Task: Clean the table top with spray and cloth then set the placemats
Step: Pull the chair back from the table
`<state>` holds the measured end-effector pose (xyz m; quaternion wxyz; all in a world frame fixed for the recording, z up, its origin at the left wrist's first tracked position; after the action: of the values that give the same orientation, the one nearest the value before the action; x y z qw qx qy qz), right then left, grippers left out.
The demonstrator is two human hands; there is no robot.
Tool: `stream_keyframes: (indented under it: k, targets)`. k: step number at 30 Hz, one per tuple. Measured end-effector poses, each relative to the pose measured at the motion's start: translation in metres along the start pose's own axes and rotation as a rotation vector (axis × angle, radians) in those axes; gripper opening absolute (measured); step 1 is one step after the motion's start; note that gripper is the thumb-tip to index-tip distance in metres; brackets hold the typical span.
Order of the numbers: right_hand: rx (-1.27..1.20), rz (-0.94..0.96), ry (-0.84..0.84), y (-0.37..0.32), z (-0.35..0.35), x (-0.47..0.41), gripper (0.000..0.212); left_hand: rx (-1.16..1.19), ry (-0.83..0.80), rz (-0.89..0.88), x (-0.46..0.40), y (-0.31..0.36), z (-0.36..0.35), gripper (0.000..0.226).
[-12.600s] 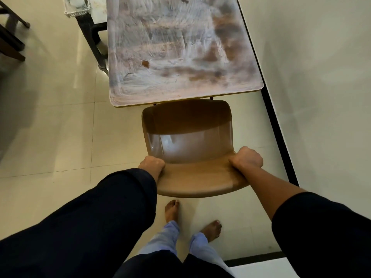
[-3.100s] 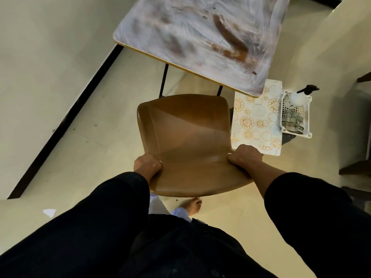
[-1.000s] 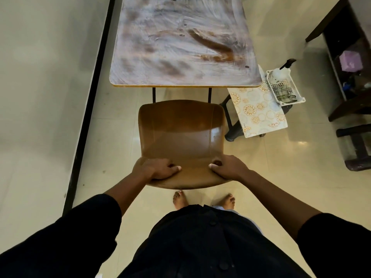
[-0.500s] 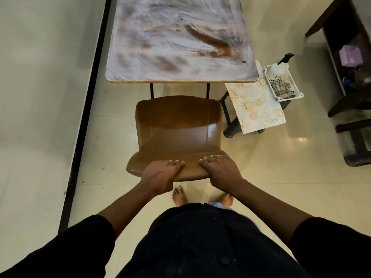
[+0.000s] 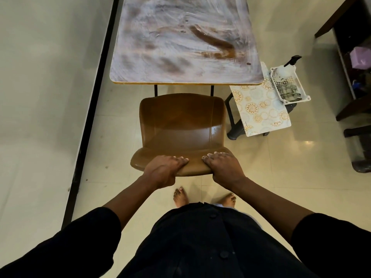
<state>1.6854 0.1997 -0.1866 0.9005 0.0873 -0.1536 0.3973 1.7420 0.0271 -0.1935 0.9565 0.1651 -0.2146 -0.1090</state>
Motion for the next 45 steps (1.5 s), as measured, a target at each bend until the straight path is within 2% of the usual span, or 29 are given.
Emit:
stream_keyframes:
  k: [12,31,37,40,42,45]
  targets:
    - [-0.006,0.002,0.013,-0.012,-0.002,-0.006,0.048,0.092,0.010,-0.077,0.007,-0.015,0.002,0.072]
    - [-0.030,0.036,0.065,-0.006,0.007,-0.002,0.044,0.088,0.039,-0.062,0.006,-0.013,0.000,0.070]
    - [-0.248,0.030,0.077,0.006,0.007,0.010,0.047,0.112,-0.144,-0.047,-0.005,-0.006,0.000,0.080]
    - [-0.345,0.009,0.067,0.017,0.010,0.020,0.050,0.179,-0.193,-0.033,-0.012,0.006,0.006,0.076]
    - [-0.386,0.003,0.077,0.026,0.013,0.028,0.050,0.296,-0.167,-0.024,-0.017,0.017,0.013,0.065]
    - [-0.457,-0.047,0.115,0.050,0.017,0.041,0.039,0.406,-0.047,-0.028,-0.027,0.037,0.028,0.050]
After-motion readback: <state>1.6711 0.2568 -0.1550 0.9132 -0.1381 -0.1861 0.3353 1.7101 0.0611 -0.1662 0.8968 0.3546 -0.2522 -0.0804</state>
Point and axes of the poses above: each hand's wrist, its own x-axis away from the middle knuckle, its own z-axis out of the back of the hand, y = z × x, the point moved 6 cm from there along -x, towards the middle knuckle, and after that the axes turned 8 degrees about x, right-handed, at the moved point
